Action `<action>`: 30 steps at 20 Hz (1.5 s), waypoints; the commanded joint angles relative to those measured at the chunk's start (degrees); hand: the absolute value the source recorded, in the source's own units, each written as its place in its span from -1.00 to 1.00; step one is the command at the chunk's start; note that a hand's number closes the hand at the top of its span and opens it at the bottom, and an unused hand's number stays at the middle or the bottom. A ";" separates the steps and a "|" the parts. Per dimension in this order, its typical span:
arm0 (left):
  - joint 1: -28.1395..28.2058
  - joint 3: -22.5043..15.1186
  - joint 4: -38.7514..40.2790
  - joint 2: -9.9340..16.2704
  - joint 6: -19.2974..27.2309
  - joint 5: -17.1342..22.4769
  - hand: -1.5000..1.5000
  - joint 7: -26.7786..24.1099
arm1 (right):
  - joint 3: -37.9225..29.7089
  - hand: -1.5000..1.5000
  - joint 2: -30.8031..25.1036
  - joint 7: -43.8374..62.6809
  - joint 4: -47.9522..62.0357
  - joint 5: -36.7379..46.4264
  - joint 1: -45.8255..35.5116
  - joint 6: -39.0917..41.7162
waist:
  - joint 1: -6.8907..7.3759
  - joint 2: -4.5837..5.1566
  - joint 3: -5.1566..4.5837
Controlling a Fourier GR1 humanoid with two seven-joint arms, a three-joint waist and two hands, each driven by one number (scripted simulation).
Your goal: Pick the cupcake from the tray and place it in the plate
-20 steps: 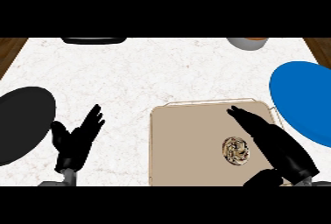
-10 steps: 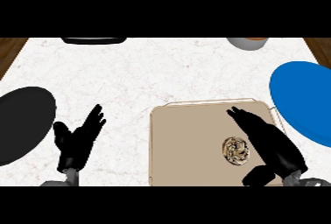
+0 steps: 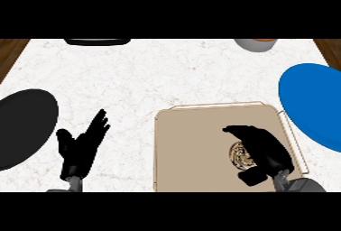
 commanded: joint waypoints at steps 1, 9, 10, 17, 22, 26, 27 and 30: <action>-0.47 1.40 1.07 0.51 -0.70 0.90 0.00 2.60 | -0.38 1.00 -2.96 -6.02 2.62 1.78 -1.73 2.05 | -0.08 0.26 -0.26; 0.41 1.83 -0.11 -0.81 -0.57 0.11 0.00 4.10 | 1.27 1.00 1.36 -7.93 1.92 11.33 3.51 -5.13 | -0.28 0.20 -0.26; 0.44 2.37 0.67 0.14 -2.30 0.07 0.00 2.64 | -3.46 1.00 0.98 -11.08 5.76 9.33 -2.54 -2.77 | -0.11 0.24 -0.26; -0.50 0.82 -0.63 -0.95 -0.73 -0.78 0.00 1.97 | -25.02 1.00 9.35 22.79 14.54 11.79 -11.43 -15.24 | 0.30 2.19 -0.27; -0.99 -0.27 -1.16 -1.29 -1.81 -0.57 0.00 1.90 | -31.71 1.00 6.94 37.36 16.67 23.25 -22.81 -26.28 | 4.76 2.48 -0.64; -2.72 -2.23 -0.69 -1.56 -2.49 -1.59 0.00 2.80 | -34.37 1.00 5.40 48.00 20.81 33.66 -30.03 -32.53 | 6.59 3.12 -0.54; -2.73 -1.96 -0.70 -1.34 -2.59 -1.49 0.00 2.62 | -34.94 1.00 5.81 50.92 21.57 36.38 -31.43 -34.02 | 7.09 2.97 -0.55; -3.70 -2.06 -0.35 -1.62 -2.86 -1.18 0.00 2.82 | -38.16 1.00 5.03 55.13 24.29 43.03 -34.81 -37.71 | 7.48 3.30 -0.48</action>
